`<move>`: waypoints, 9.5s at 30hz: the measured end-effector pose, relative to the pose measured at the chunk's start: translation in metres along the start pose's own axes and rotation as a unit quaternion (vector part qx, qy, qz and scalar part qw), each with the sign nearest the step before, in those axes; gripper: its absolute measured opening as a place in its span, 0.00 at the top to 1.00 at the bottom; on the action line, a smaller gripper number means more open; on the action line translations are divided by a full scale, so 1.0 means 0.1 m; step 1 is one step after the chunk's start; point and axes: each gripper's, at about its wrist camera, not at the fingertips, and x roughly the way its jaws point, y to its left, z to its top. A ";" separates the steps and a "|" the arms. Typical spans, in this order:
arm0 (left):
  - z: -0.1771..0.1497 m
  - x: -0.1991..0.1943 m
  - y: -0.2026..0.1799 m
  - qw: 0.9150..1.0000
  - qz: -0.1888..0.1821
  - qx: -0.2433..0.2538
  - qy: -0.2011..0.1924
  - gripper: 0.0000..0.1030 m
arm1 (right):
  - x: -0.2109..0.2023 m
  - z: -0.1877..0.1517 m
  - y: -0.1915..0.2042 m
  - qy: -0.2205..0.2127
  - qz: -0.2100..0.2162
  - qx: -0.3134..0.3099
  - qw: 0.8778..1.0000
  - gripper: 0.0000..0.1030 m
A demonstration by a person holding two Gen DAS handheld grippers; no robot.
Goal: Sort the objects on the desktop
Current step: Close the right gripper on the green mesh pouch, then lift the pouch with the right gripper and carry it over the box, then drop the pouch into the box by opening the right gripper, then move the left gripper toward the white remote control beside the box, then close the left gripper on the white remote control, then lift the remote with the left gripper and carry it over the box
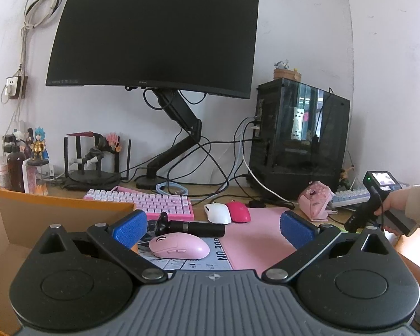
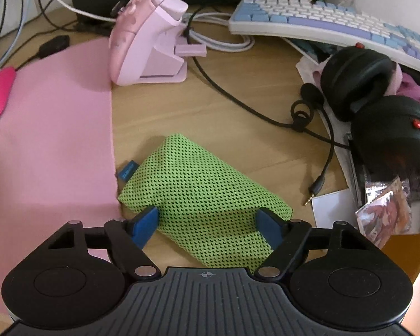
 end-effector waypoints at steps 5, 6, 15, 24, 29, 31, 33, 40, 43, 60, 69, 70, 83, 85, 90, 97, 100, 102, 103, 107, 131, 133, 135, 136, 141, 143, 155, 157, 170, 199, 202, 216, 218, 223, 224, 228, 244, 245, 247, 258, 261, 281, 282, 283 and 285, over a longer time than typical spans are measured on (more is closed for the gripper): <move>0.01 0.07 -0.01 1.000 0.001 -0.003 0.004 0.00 | 0.05 0.04 0.00 0.004 0.005 -0.013 1.000 0.23; 0.01 0.08 -0.01 1.000 0.002 -0.003 0.005 0.00 | 0.05 0.04 0.00 0.004 0.006 -0.015 1.000 0.23; 0.00 0.11 0.00 1.000 -0.001 -0.009 0.011 0.00 | 0.00 0.02 0.12 -0.018 -0.003 -0.044 0.999 0.73; 0.07 0.00 0.13 1.000 0.015 -0.016 -0.003 0.00 | -0.21 -0.07 0.13 -0.071 0.008 -0.036 0.997 0.92; 0.10 -0.03 0.20 1.000 0.019 -0.019 -0.006 0.00 | -0.39 -0.21 0.18 -0.104 0.031 -0.029 0.994 0.93; 0.11 -0.07 0.22 1.000 0.021 -0.017 -0.010 0.00 | -0.48 -0.27 0.20 -0.129 0.041 -0.016 0.991 0.93; 0.12 -0.12 0.26 0.999 0.023 -0.016 -0.016 0.00 | -0.57 -0.32 0.22 -0.153 0.052 -0.003 0.987 0.93; 0.17 -0.30 0.43 0.998 0.046 -0.022 -0.033 0.00 | -0.92 -0.48 0.41 -0.206 0.108 0.012 0.973 0.93; 0.19 -0.38 0.54 0.997 0.062 -0.024 -0.039 0.00 | -1.08 -0.57 0.58 -0.227 0.146 0.012 0.963 0.93; 0.22 -0.95 1.46 0.971 0.227 -0.046 -0.061 0.00 | -2.83 -1.09 2.84 -0.302 0.338 -0.219 0.864 0.93; 0.19 -1.23 1.87 0.950 0.299 -0.066 -0.067 0.00 | -3.10 -1.67 4.26 -0.250 0.388 -0.364 0.809 0.93; 0.18 -1.25 1.91 0.948 0.304 -0.069 -0.069 0.00 | -3.10 -1.76 4.41 -0.240 0.388 -0.380 0.805 0.93; 0.08 -1.45 2.29 0.923 0.360 -0.099 -0.087 0.00 | -2.59 -2.71 5.74 -0.125 0.335 -0.531 0.768 0.93; 0.07 -1.46 2.34 0.922 0.363 -0.107 -0.085 0.00 | -2.52 -2.79 5.82 -0.118 0.315 -0.541 0.770 0.93; 0.05 -1.48 2.39 0.924 0.359 -0.106 -0.083 0.00 | -2.34 -2.91 5.91 -0.098 0.282 -0.556 0.776 0.93; 0.05 -1.49 2.45 0.926 0.350 -0.113 -0.082 0.00 | -2.49 -2.88 5.70 -0.110 0.283 -0.533 0.790 0.69; 0.05 -1.50 2.45 0.928 0.345 -0.114 -0.084 0.00 | -2.63 -2.78 5.50 -0.126 0.304 -0.509 0.796 0.42; 0.06 -1.51 2.44 0.930 0.338 -0.115 -0.086 0.00 | -2.77 -2.71 5.28 -0.144 0.326 -0.485 0.799 0.25; 0.07 -1.51 2.45 0.932 0.330 -0.120 -0.086 0.00 | -2.84 -2.68 5.18 -0.152 0.337 -0.473 0.800 0.25; 0.10 -1.54 2.41 0.944 0.286 -0.133 -0.094 0.00 | -3.16 -2.62 4.67 -0.201 0.378 -0.430 0.795 0.18; -0.08 -1.20 1.89 0.979 0.166 -0.062 -0.099 0.00 | -2.95 -3.66 1.99 -0.528 0.259 -0.146 0.795 0.00; -0.13 -1.17 1.85 0.981 0.159 -0.054 -0.094 0.00 | -2.74 -3.75 1.92 -0.517 0.247 -0.136 0.808 0.00; -0.18 -1.09 1.80 0.984 0.153 -0.050 -0.077 0.00 | -2.59 -3.82 1.85 -0.500 0.238 -0.128 0.823 0.00; -0.18 -1.06 1.79 0.985 0.152 -0.049 -0.069 0.00 | -2.50 -3.84 1.83 -0.490 0.236 -0.120 0.830 0.00; -0.24 -0.93 1.66 0.985 0.163 -0.021 -0.050 0.00 | -2.16 -3.88 1.75 -0.447 0.254 -0.071 0.855 0.00; -0.26 -0.94 1.64 0.985 0.162 -0.017 -0.049 0.00 | -2.10 -3.91 1.69 -0.446 0.257 -0.054 0.856 0.00; -0.39 -0.91 1.59 0.987 0.156 -0.012 -0.025 0.00 | -1.98 -3.94 1.61 -0.441 0.255 -0.028 0.860 0.00; -0.39 -0.90 1.59 0.987 0.157 -0.009 -0.023 0.00 | -2.00 -3.94 1.62 -0.447 0.252 -0.029 0.858 0.00; -0.36 -0.87 1.67 0.988 0.154 -0.025 -0.017 0.00 | -1.93 -3.90 1.71 -0.439 0.260 -0.026 0.860 0.00; 0.37 -1.08 2.32 0.978 0.198 0.053 -0.043 0.00 | -2.19 -3.93 2.41 -0.413 0.370 -0.101 0.826 0.00; 0.41 -0.99 2.47 0.975 0.207 0.078 -0.025 0.00 | -2.21 -3.97 2.60 -0.403 0.382 -0.123 0.823 0.00; 0.37 -0.48 3.29 0.963 0.262 0.060 0.036 0.00 | -2.33 -3.99 2.75 -0.375 0.416 -0.102 0.822 0.00; 0.31 -0.39 3.41 0.964 0.251 0.061 0.057 0.00 | -2.34 -4.01 2.75 -0.375 0.411 -0.103 0.825 0.00; 0.10 -0.19 3.54 0.969 0.197 0.093 0.113 0.00 | -2.35 -4.06 2.76 -0.374 0.395 -0.107 0.832 0.00; 0.06 -0.17 3.57 0.970 0.193 0.094 0.114 0.00 | -2.35 -4.07 2.77 -0.373 0.393 -0.107 0.833 0.00; -0.04 -0.14 3.73 0.976 0.169 0.071 0.115 0.00 | -2.34 -4.08 2.80 -0.371 0.387 -0.111 0.837 0.00; -0.30 0.02 4.07 0.987 0.083 0.023 0.137 0.14 | -2.25 -3.99 3.02 -0.355 0.388 -0.126 0.841 0.00; -0.31 0.02 4.07 0.987 0.079 0.023 0.139 0.15 | -2.25 -3.99 3.02 -0.354 0.387 -0.126 0.842 0.00; -0.32 0.03 4.06 0.987 0.075 0.031 0.137 0.17 | -2.24 -3.99 3.03 -0.352 0.387 -0.125 0.843 0.00; -0.32 -0.02 3.97 0.989 0.067 0.048 0.126 0.53 | -2.20 -4.00 3.02 -0.344 0.393 -0.124 0.844 0.00; -0.34 -0.04 3.95 0.989 0.071 0.046 0.121 0.54 | -2.21 -3.99 3.02 -0.342 0.394 -0.123 0.844 0.00; 0.10 -0.63 3.74 0.999 0.045 -0.003 0.027 0.54 | -2.21 -3.98 2.89 -0.337 0.412 -0.110 0.839 0.00; 0.15 -0.65 3.67 0.999 0.037 0.004 0.023 0.54 | -2.21 -3.98 2.89 -0.337 0.413 -0.109 0.839 0.00; 0.19 -0.67 3.59 0.999 0.033 0.011 0.022 0.54 | -2.23 -4.01 2.90 -0.339 0.412 -0.108 0.839 0.00; 0.27 -0.70 3.44 0.999 0.023 0.023 0.021 0.54 | -2.24 -4.01 2.88 -0.342 0.409 -0.108 0.839 0.00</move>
